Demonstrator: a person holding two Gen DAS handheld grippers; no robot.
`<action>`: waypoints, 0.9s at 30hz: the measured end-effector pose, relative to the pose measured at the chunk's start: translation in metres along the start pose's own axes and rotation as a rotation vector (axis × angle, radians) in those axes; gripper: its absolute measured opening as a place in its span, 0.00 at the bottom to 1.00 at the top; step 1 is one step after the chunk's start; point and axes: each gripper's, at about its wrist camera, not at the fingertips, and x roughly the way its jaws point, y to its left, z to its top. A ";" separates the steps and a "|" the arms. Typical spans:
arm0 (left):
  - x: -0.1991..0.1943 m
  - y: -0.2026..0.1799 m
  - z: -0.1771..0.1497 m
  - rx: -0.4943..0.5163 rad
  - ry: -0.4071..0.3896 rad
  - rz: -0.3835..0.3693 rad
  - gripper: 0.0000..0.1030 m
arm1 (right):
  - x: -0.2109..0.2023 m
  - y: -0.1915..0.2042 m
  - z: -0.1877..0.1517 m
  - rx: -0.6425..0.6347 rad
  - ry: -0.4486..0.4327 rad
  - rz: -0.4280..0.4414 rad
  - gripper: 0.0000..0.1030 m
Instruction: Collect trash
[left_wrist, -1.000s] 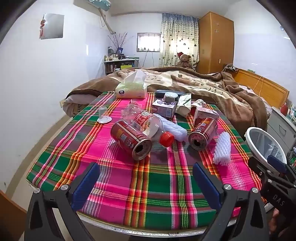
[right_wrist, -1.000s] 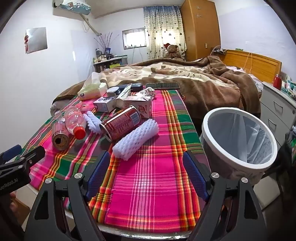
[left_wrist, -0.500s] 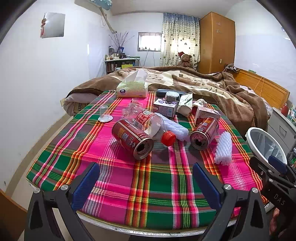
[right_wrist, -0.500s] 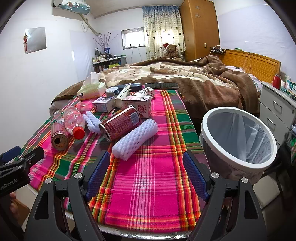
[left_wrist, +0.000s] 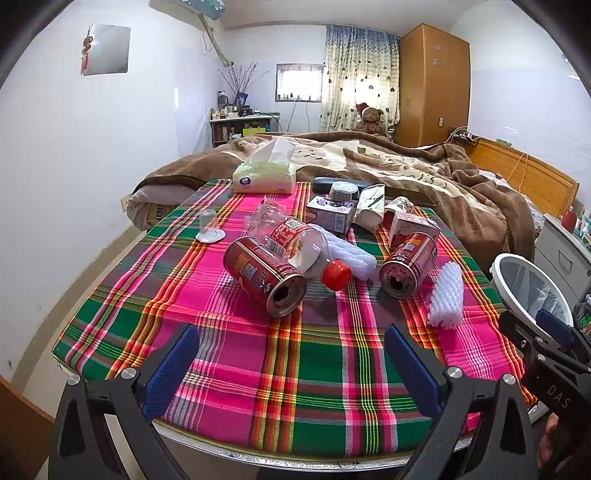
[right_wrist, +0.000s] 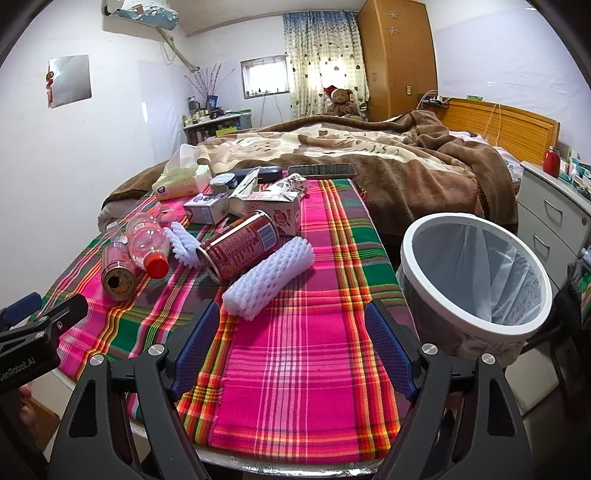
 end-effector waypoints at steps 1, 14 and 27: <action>0.000 0.000 0.000 -0.001 0.000 0.000 0.99 | 0.000 0.000 0.000 0.000 0.001 -0.001 0.80; 0.001 0.001 0.000 0.000 -0.001 -0.001 0.99 | 0.000 0.000 0.001 0.002 0.000 -0.002 0.80; 0.001 0.000 0.000 -0.001 0.002 -0.002 0.99 | 0.001 -0.001 0.001 0.005 0.003 -0.005 0.80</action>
